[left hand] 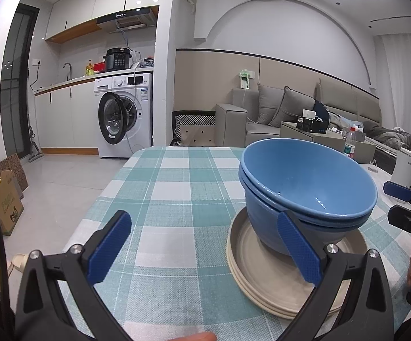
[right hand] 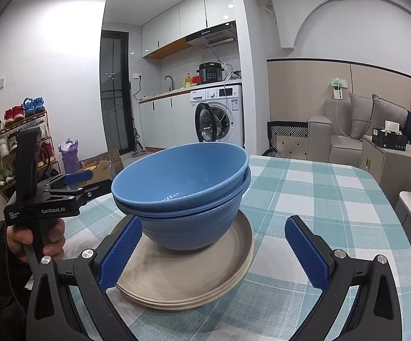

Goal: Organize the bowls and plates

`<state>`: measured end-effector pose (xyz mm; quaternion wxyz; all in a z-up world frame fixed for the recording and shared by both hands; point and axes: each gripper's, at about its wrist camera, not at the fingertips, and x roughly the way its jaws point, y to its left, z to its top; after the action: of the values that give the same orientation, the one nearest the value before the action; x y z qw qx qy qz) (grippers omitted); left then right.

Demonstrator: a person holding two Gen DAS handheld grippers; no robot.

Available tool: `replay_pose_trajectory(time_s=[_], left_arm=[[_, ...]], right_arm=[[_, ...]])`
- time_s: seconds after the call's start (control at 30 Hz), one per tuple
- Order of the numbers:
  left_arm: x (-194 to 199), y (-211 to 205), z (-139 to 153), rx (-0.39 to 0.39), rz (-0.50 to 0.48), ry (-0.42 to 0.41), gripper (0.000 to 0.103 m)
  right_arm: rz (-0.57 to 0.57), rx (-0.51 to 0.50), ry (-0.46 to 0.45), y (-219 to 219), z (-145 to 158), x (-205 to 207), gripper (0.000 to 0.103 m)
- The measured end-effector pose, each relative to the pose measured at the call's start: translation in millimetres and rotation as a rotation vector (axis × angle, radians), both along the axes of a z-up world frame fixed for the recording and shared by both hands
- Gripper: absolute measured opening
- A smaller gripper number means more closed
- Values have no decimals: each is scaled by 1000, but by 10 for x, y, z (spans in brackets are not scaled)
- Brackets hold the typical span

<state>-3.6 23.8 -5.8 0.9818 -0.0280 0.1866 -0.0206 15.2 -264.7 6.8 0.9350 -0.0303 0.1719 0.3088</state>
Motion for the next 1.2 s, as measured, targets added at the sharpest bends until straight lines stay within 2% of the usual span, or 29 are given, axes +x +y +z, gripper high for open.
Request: replay_pose_trajectory(time_s=[0.4, 1.2], left_arm=[[13, -40, -5, 21, 2, 5, 103], [21, -49, -11, 26, -2, 1, 103]], right_arm=[[17, -33, -37, 76, -1, -65, 102], [21, -27, -31, 72, -13, -51, 102]])
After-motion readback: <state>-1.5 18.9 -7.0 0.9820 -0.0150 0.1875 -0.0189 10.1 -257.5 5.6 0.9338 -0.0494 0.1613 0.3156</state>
